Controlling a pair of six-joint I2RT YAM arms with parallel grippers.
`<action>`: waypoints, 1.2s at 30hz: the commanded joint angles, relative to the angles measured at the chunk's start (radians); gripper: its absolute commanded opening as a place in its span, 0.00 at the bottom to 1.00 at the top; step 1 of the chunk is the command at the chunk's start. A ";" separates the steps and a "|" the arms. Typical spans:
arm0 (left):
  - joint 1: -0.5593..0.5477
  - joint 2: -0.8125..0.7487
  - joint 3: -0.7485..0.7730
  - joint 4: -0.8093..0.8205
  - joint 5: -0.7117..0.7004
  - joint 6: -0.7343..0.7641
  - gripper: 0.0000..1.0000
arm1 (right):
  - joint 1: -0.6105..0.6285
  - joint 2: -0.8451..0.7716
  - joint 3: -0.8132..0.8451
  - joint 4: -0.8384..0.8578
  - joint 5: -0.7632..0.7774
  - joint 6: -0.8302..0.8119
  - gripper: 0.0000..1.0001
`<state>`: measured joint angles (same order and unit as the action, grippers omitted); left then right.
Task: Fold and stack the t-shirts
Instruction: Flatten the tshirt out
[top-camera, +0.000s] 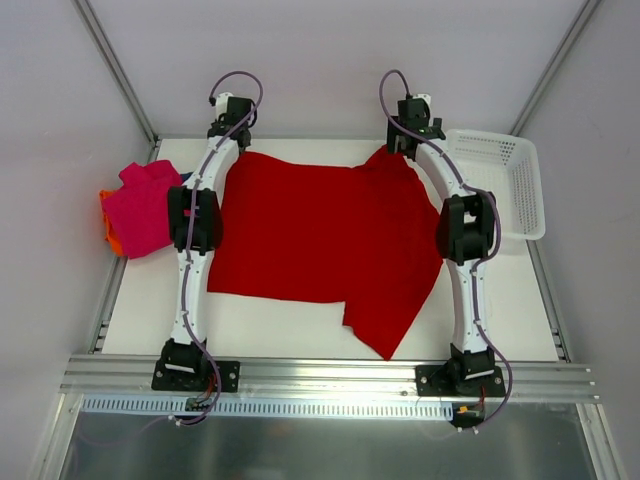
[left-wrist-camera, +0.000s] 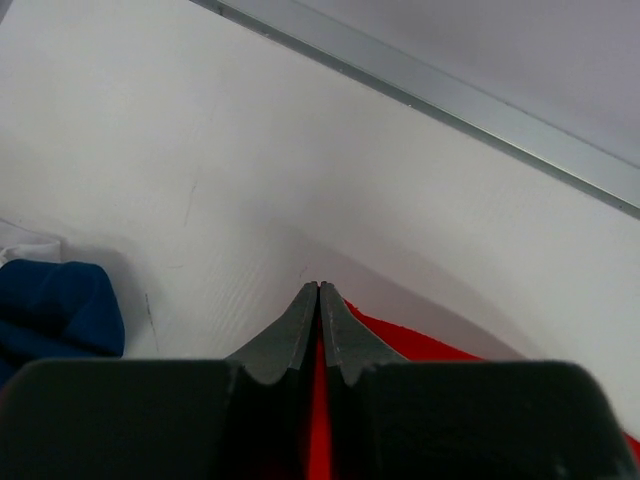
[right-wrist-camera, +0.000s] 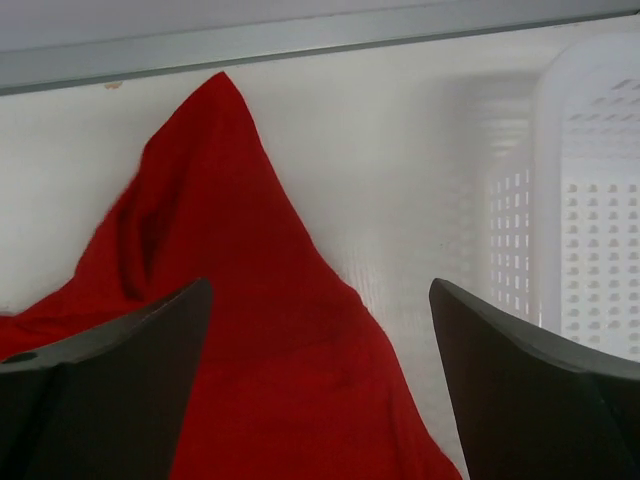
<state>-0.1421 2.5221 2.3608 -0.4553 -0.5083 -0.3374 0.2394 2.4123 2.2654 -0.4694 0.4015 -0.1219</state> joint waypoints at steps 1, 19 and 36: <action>0.004 -0.042 0.003 0.036 -0.045 0.014 0.04 | -0.003 -0.070 -0.023 0.072 0.046 -0.021 0.95; -0.214 -0.739 -0.885 0.119 0.046 -0.170 0.00 | 0.159 -0.752 -0.763 0.034 -0.104 0.103 0.24; -0.267 -0.976 -1.363 0.089 0.248 -0.307 0.00 | 0.532 -1.088 -1.382 0.037 -0.115 0.498 0.00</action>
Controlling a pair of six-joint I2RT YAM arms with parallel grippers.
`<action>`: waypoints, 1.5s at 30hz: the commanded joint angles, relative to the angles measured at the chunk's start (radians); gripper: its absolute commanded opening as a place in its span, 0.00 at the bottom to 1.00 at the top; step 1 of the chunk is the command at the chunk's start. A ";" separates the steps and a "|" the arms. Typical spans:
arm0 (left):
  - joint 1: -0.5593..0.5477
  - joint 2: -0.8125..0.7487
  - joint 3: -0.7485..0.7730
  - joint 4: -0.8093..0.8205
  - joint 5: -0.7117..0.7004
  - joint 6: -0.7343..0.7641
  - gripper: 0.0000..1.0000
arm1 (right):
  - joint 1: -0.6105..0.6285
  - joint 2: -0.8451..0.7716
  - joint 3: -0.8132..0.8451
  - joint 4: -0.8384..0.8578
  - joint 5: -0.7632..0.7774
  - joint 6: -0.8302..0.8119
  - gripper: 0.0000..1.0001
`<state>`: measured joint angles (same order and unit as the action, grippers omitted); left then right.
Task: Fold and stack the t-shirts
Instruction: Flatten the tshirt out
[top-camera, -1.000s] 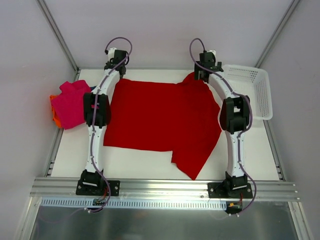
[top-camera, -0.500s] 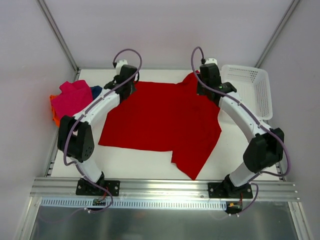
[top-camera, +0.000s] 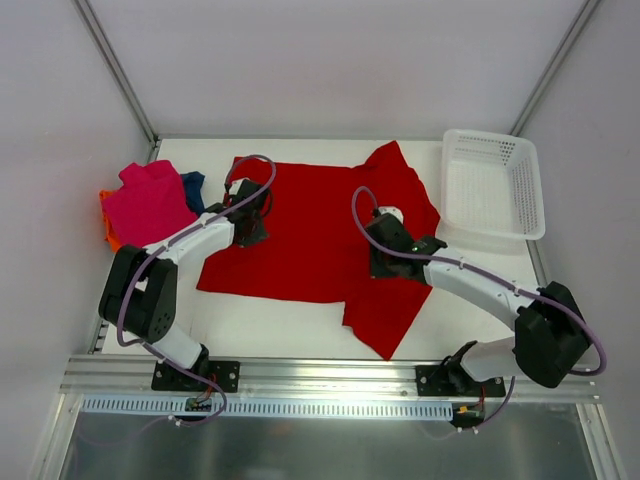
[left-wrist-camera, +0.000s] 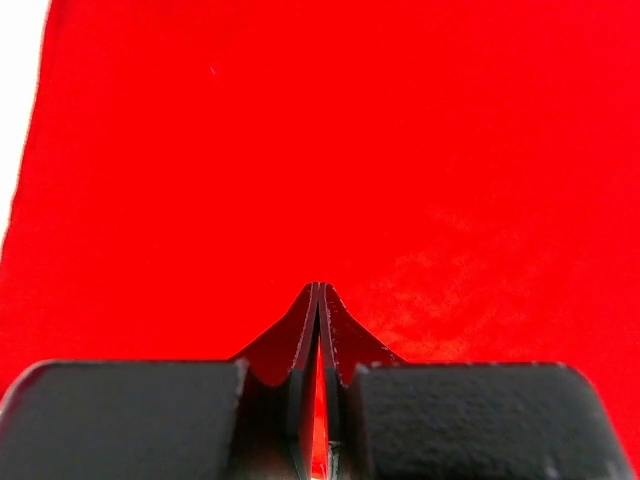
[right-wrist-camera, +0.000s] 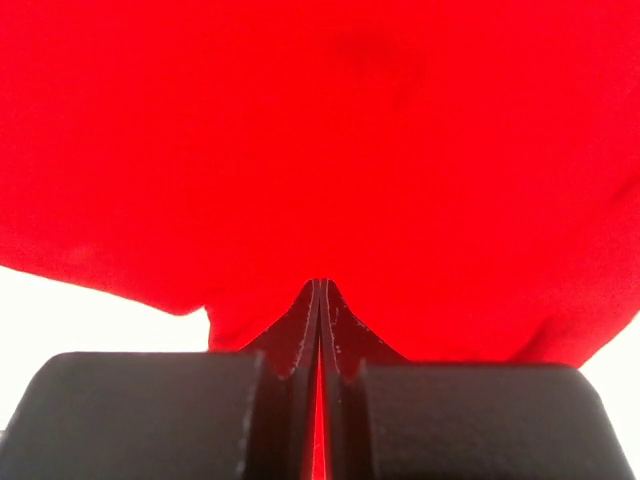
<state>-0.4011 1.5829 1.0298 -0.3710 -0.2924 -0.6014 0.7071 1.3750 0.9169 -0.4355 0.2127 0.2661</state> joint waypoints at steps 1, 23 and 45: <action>-0.010 -0.038 -0.042 0.004 0.030 -0.049 0.00 | 0.104 -0.053 -0.050 0.003 0.103 0.145 0.01; -0.015 -0.063 -0.132 0.003 0.021 -0.035 0.00 | 0.491 0.159 -0.108 -0.238 0.274 0.521 0.00; -0.016 -0.095 -0.131 -0.005 0.030 -0.023 0.00 | 0.675 0.113 -0.167 -0.580 0.297 0.828 0.01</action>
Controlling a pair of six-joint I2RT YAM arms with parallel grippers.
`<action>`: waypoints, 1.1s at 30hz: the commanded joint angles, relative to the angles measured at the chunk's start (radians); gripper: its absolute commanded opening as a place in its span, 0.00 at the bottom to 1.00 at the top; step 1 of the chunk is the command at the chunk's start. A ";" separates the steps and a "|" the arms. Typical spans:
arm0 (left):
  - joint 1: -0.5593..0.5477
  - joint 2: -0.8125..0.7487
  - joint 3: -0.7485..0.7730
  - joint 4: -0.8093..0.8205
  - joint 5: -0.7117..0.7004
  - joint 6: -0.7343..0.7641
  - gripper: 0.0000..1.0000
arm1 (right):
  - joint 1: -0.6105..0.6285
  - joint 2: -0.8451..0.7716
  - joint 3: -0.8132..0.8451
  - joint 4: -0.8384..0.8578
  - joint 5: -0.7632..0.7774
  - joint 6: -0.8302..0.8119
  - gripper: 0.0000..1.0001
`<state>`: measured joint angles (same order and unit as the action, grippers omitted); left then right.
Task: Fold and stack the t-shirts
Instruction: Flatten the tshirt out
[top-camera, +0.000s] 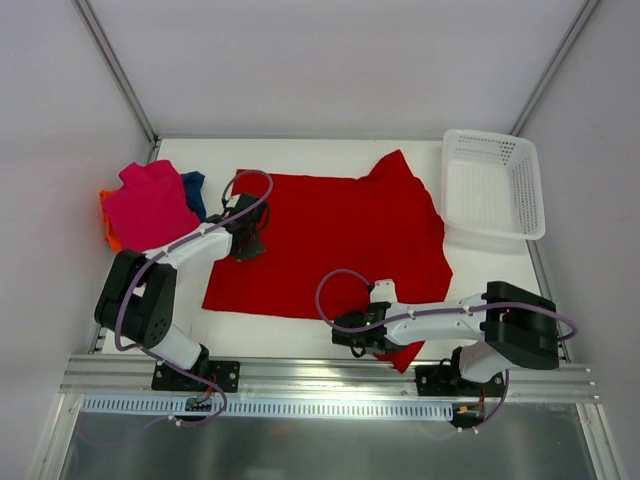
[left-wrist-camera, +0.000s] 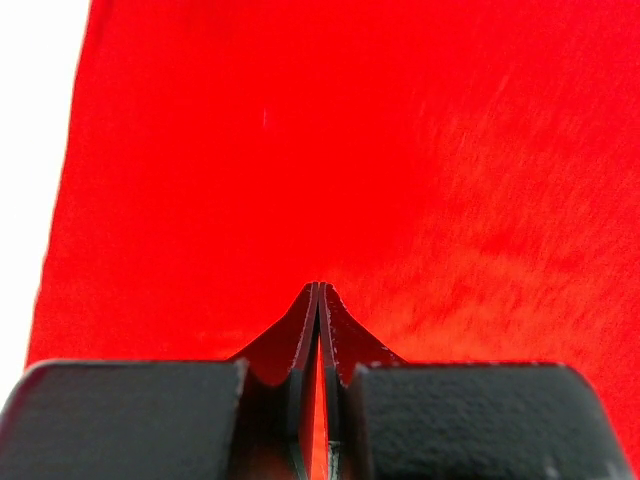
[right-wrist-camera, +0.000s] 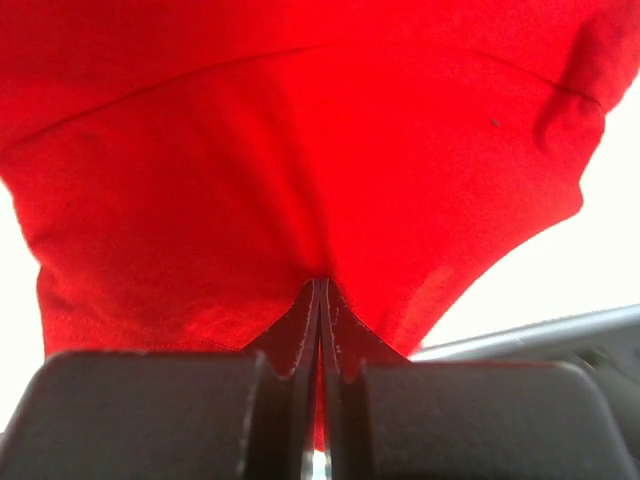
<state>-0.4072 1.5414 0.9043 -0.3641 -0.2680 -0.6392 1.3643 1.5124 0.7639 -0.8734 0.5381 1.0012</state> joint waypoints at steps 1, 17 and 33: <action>-0.010 -0.056 -0.005 -0.012 0.007 0.015 0.00 | 0.027 -0.027 -0.011 -0.154 -0.026 0.102 0.00; 0.002 -0.119 0.310 -0.115 -0.065 0.119 0.08 | 0.004 -0.138 0.511 -0.230 0.434 -0.259 0.92; 0.251 0.232 0.639 -0.142 0.084 0.164 0.88 | -0.856 0.053 0.714 0.332 -0.219 -0.911 0.92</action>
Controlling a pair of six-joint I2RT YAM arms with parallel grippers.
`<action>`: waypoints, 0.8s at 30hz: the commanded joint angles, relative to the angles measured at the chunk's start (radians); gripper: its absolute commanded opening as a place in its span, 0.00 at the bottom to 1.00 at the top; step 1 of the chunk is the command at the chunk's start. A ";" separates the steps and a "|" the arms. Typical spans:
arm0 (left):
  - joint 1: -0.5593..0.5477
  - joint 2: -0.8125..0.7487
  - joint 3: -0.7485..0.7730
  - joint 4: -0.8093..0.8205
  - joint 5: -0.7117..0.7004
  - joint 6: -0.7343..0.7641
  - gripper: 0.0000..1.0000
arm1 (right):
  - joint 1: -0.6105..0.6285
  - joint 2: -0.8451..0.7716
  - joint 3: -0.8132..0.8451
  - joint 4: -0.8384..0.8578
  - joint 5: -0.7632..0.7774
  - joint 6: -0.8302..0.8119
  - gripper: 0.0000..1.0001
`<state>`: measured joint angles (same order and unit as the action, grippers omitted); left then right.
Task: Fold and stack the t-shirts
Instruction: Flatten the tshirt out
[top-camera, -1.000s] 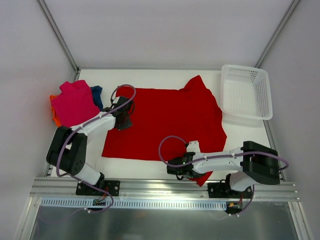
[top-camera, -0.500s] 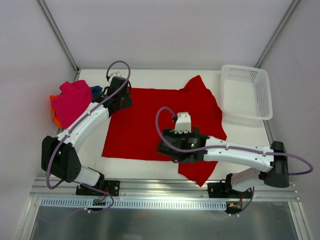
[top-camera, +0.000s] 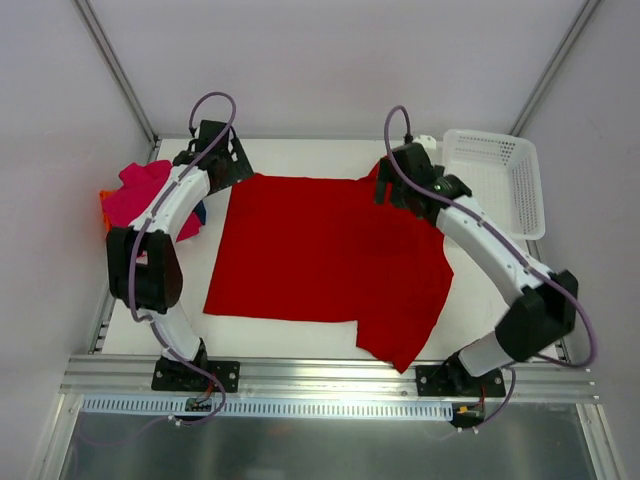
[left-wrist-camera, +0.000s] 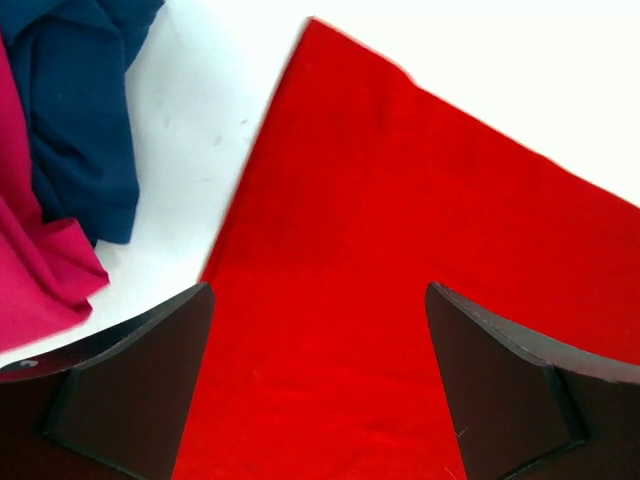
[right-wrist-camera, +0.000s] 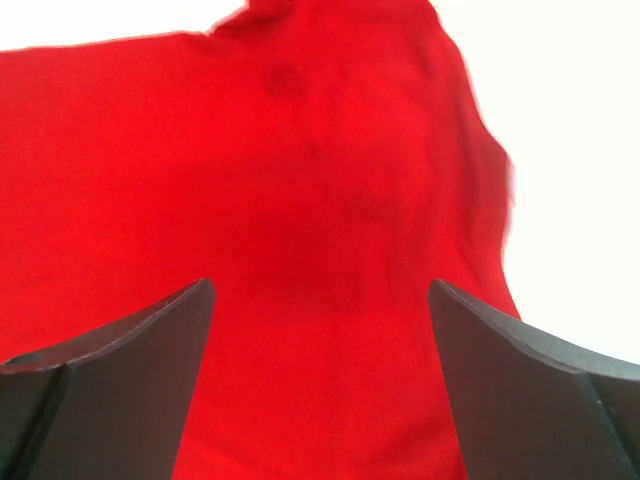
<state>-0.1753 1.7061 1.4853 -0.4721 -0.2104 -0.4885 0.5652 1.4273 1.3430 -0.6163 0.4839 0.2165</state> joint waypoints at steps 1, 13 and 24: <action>0.023 0.088 0.070 -0.034 0.026 0.013 0.88 | -0.071 0.184 0.174 0.079 -0.178 -0.149 0.92; 0.043 0.443 0.377 -0.040 0.005 0.054 0.86 | -0.292 0.766 0.790 -0.006 -0.360 -0.155 0.88; 0.077 0.578 0.540 -0.045 -0.001 0.056 0.85 | -0.396 0.965 0.942 0.044 -0.343 -0.118 0.89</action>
<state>-0.1135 2.2658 1.9701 -0.5068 -0.1970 -0.4545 0.1650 2.3611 2.2082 -0.5888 0.1452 0.0826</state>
